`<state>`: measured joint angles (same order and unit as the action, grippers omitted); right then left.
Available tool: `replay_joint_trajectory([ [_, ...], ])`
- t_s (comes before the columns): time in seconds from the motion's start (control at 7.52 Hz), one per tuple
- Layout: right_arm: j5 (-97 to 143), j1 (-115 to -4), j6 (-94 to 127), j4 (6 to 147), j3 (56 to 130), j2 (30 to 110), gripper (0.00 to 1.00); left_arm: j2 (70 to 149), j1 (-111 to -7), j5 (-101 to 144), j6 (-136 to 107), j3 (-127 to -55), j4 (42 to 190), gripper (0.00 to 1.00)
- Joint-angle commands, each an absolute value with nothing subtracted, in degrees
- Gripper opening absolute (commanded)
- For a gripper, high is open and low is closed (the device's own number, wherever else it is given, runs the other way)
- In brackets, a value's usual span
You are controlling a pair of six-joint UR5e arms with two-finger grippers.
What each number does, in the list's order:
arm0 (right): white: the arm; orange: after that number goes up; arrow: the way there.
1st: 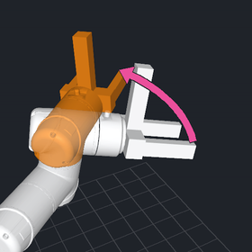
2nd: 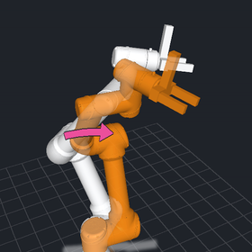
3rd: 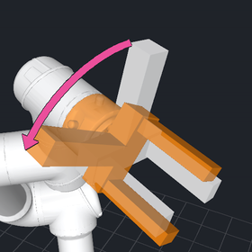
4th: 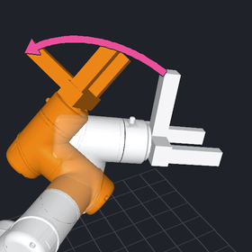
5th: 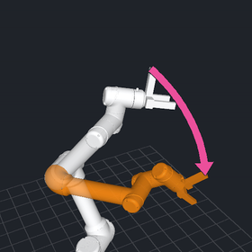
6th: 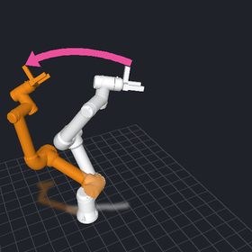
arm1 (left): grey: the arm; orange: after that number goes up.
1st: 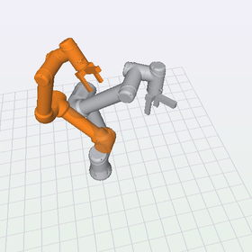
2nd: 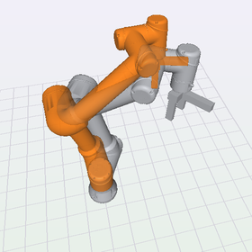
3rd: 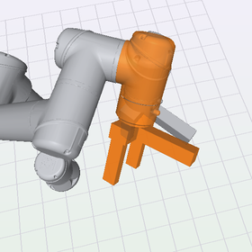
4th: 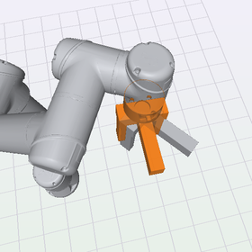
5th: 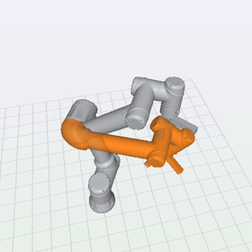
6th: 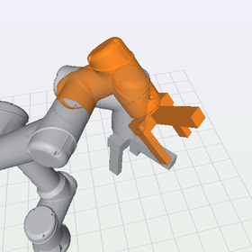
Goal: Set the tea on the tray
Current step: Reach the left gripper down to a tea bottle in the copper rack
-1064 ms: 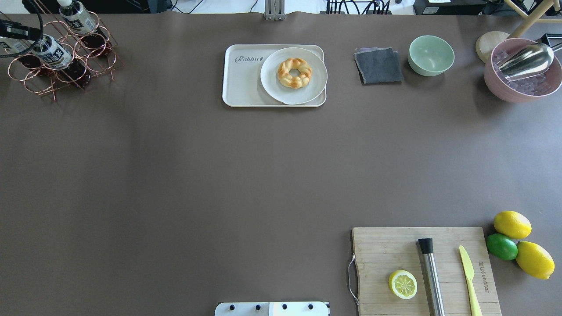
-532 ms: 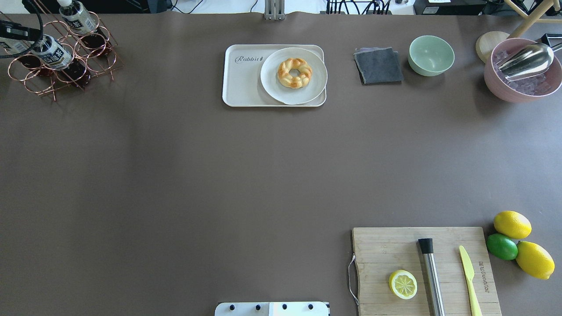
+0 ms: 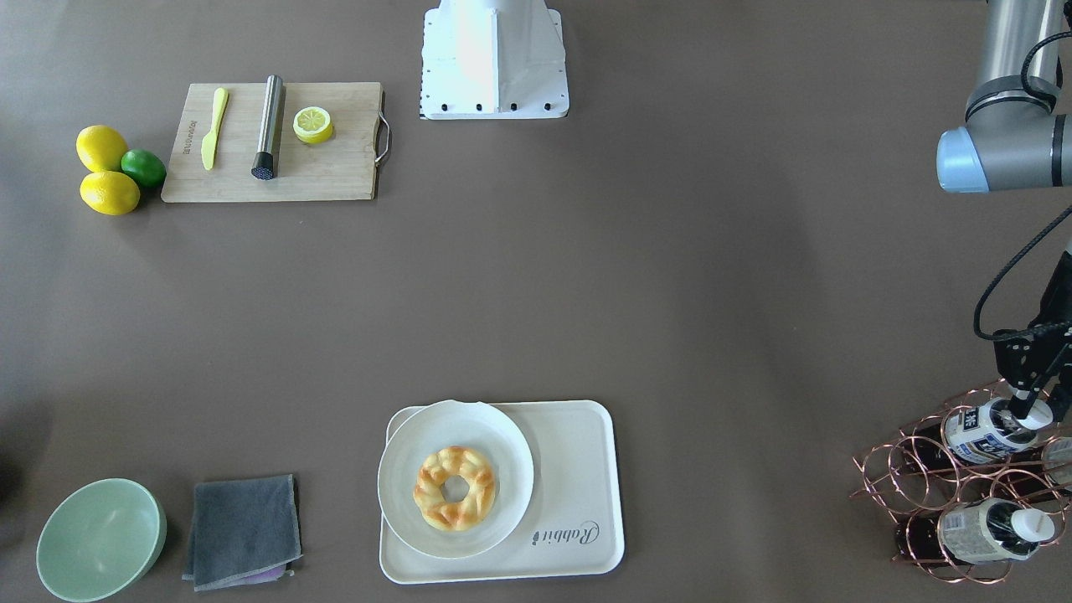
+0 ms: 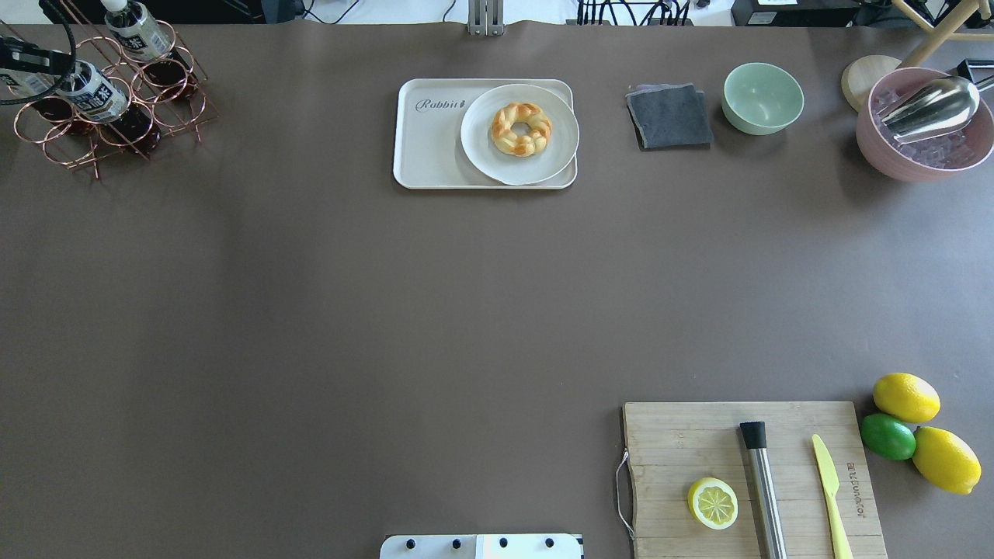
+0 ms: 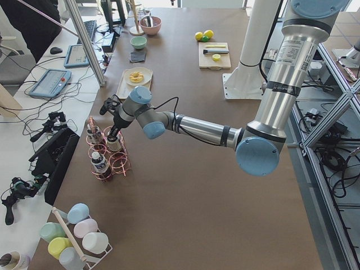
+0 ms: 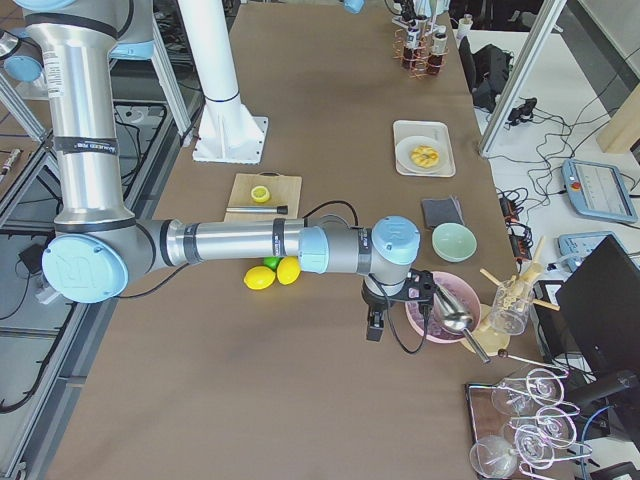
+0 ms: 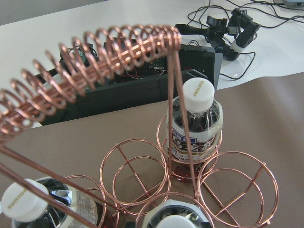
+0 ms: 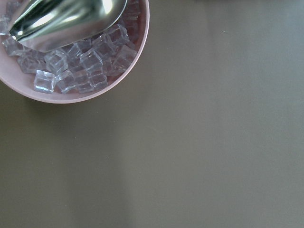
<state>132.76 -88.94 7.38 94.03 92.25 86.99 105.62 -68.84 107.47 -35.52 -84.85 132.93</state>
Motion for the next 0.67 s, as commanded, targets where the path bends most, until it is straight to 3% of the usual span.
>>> replay_joint_trajectory([
  [0.0,132.7,-88.9,7.4,94.0,92.2,86.9,1.00,106.8,-68.8,107.6,-36.4,-84.9,132.4,0.00],
  [0.53,132.7,-88.9,7.4,94.0,92.3,86.9,1.00,108.0,-75.1,117.9,-35.5,-85.4,129.6,0.00],
])
